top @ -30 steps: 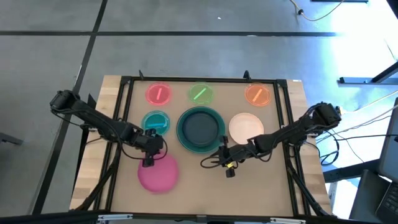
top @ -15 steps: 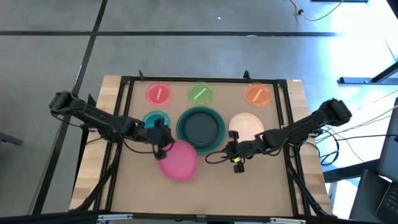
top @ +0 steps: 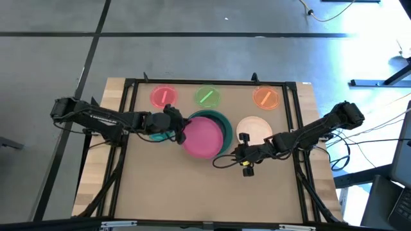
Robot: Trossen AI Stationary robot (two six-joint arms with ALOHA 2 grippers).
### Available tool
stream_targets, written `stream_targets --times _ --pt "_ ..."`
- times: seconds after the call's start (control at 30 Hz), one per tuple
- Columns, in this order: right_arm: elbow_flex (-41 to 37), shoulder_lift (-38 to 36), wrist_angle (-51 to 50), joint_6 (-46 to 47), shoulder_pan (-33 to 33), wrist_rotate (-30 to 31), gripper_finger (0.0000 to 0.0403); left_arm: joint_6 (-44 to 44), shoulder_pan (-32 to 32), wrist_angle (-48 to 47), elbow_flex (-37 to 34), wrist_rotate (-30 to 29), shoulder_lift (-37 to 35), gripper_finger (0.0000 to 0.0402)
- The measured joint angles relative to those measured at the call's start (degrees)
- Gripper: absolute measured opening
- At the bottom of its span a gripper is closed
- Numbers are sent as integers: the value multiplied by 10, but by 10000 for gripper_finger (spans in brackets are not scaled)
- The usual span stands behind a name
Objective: Stack plastic plates
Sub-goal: Stack the pink plate on top of the dark blue plate
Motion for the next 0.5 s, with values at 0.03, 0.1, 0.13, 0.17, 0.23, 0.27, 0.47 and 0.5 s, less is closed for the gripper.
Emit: stream_targets --times 0.03,0.1,0.13,0.17,0.23,0.27,0.47,0.5 --pt "0 0 0 0 0 0 106 4 7 9 0 0 6 17" --pt "0 0 0 0 0 0 106 5 21 20 0 0 18 17" --pt "0 0 0 0 0 0 106 5 28 27 0 0 27 17" --pt "0 0 0 0 0 0 106 4 35 38 0 0 37 17" --pt "0 0 0 0 0 2 106 4 47 52 0 0 57 17" --pt "0 0 0 0 0 5 106 4 52 59 0 -1 69 17" --pt "0 0 0 0 0 19 106 -12 78 80 0 22 127 17" --pt "0 0 0 0 0 22 106 -12 81 80 0 24 134 17"
